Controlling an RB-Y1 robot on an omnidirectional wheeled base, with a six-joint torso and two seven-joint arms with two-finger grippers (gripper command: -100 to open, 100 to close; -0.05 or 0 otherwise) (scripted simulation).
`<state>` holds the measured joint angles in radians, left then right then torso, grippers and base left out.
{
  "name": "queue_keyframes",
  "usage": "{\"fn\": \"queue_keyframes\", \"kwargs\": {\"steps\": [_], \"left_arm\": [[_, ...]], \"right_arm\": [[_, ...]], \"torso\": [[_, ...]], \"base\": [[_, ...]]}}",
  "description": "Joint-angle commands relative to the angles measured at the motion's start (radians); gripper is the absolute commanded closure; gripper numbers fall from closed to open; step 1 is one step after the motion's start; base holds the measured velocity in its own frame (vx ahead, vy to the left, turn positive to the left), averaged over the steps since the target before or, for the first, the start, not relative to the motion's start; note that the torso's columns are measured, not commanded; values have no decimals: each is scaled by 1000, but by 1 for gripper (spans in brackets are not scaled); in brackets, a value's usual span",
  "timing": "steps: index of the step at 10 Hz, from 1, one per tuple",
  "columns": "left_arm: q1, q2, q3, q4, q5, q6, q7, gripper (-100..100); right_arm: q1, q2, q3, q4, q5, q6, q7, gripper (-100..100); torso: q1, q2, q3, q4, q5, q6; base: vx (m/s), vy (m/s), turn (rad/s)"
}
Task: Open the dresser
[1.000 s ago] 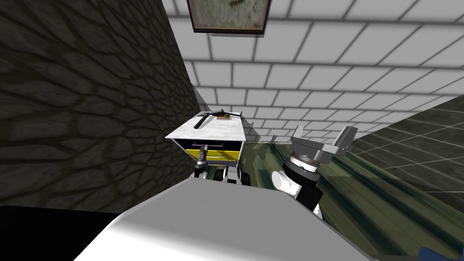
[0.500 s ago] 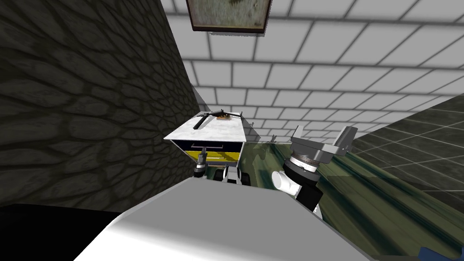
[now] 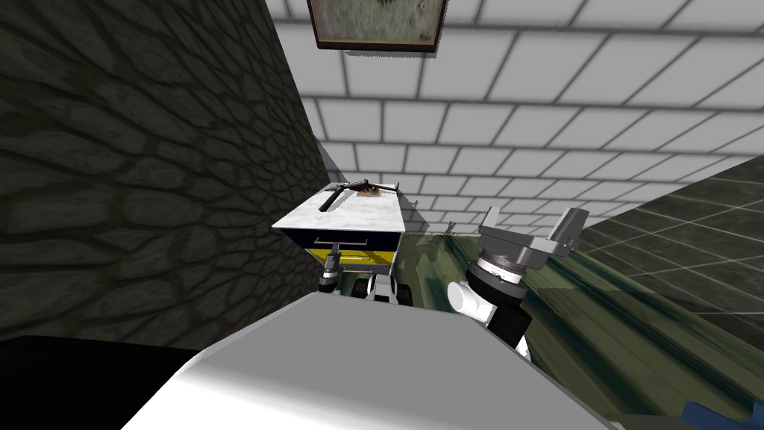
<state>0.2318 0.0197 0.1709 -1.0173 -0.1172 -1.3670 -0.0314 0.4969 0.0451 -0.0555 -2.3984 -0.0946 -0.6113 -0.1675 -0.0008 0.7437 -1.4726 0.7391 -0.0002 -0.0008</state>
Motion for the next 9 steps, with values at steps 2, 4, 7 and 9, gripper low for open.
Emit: {"fn": "queue_keyframes", "kwargs": {"steps": [2, 4, 7, 9], "left_arm": [[-34, 25, 1, -40, 6, 89, 21, 100], [-31, 29, 1, -40, 6, 102, 26, 100], [-22, 38, -1, -69, 4, 109, 43, 100], [-16, 35, -3, -65, 2, 117, 42, 100]], "right_arm": [[0, 0, 0, 0, 0, 0, 0, 0], [0, 0, 0, 0, 0, 0, 0, 0], [0, 0, 0, 0, 0, 0, 0, 0], [0, 0, 0, 0, 0, 0, 0, 0]], "torso": [[-1, 0, 0, 3, -2, -1], [-4, 2, 0, 4, -4, 0], [-4, 2, 0, 3, -3, 1], [-4, 2, 0, 6, -5, 1]], "base": [[-184, -70, 41], [-179, -53, 41], [-180, -27, 34], [-149, -11, 9]]}}
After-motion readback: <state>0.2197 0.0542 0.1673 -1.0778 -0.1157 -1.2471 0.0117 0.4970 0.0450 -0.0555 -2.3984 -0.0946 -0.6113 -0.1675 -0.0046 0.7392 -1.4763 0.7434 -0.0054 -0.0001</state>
